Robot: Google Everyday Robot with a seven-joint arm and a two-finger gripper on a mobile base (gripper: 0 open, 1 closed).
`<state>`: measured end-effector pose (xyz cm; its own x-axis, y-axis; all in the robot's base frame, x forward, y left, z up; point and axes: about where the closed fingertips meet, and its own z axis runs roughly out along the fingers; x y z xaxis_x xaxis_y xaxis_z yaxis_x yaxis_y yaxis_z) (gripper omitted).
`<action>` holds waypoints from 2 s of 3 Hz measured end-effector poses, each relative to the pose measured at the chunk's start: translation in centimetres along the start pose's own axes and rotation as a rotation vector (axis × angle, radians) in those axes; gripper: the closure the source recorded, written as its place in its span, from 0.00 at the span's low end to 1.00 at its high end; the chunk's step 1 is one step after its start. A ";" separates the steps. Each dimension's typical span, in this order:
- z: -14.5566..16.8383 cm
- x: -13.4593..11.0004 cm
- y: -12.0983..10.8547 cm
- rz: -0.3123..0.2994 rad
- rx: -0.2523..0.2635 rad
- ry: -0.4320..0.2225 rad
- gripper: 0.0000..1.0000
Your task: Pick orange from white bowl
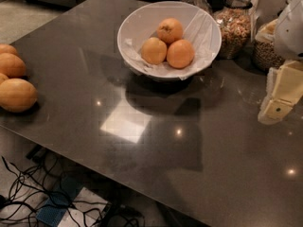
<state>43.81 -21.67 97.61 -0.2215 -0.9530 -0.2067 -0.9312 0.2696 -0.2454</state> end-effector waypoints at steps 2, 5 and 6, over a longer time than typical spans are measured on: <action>0.6 -0.7 -1.3 0.007 0.031 -0.035 0.00; 3.9 -6.0 -11.0 -0.020 0.162 -0.221 0.00; 3.9 -6.1 -11.0 -0.020 0.162 -0.221 0.00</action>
Offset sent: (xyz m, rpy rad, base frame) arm 0.0412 0.0084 -0.0081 0.0729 -0.0766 -0.0097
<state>56.49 -18.32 97.89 -0.1188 -0.9099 -0.3974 -0.8724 0.2868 -0.3958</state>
